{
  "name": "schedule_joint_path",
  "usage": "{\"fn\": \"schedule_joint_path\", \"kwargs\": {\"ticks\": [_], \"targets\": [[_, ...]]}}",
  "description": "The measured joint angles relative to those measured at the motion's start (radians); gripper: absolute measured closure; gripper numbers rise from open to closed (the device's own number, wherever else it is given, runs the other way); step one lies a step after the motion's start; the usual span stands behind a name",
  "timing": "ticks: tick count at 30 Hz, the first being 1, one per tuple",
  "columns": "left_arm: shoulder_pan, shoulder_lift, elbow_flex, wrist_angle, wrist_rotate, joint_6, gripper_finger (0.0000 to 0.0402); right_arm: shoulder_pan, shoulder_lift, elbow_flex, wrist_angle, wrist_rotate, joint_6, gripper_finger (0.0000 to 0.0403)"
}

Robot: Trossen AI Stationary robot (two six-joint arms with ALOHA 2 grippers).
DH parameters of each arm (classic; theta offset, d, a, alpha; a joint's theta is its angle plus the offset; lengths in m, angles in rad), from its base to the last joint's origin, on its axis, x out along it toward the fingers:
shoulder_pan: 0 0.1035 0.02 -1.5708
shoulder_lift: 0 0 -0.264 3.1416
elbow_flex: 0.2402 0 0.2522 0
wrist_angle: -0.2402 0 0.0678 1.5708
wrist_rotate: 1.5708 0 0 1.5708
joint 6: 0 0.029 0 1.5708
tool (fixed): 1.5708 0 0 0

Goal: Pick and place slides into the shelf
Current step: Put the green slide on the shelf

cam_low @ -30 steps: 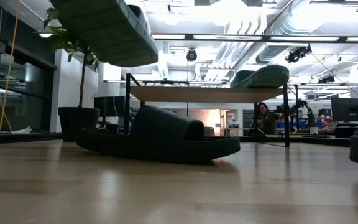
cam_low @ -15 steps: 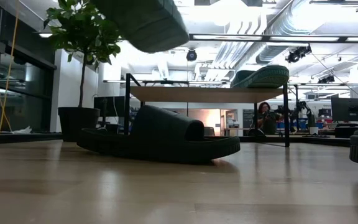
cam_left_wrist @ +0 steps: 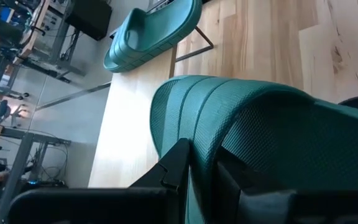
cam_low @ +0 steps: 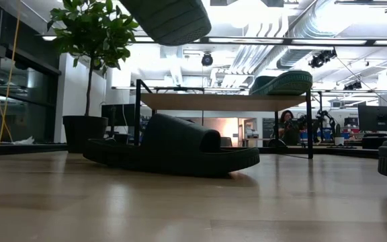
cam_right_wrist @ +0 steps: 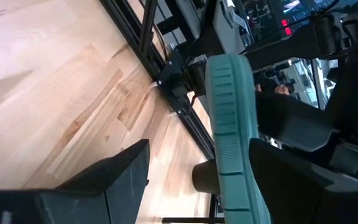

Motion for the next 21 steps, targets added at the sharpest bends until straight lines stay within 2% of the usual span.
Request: {"fn": "schedule_joint_path", "kwargs": {"ticks": [21], "targets": [[0.000, 0.000, 0.000, 0.013, 0.022, -0.004, 0.0365, -0.010, 0.000, 0.000, 0.045, 0.001, -0.017, 0.0137]]}}
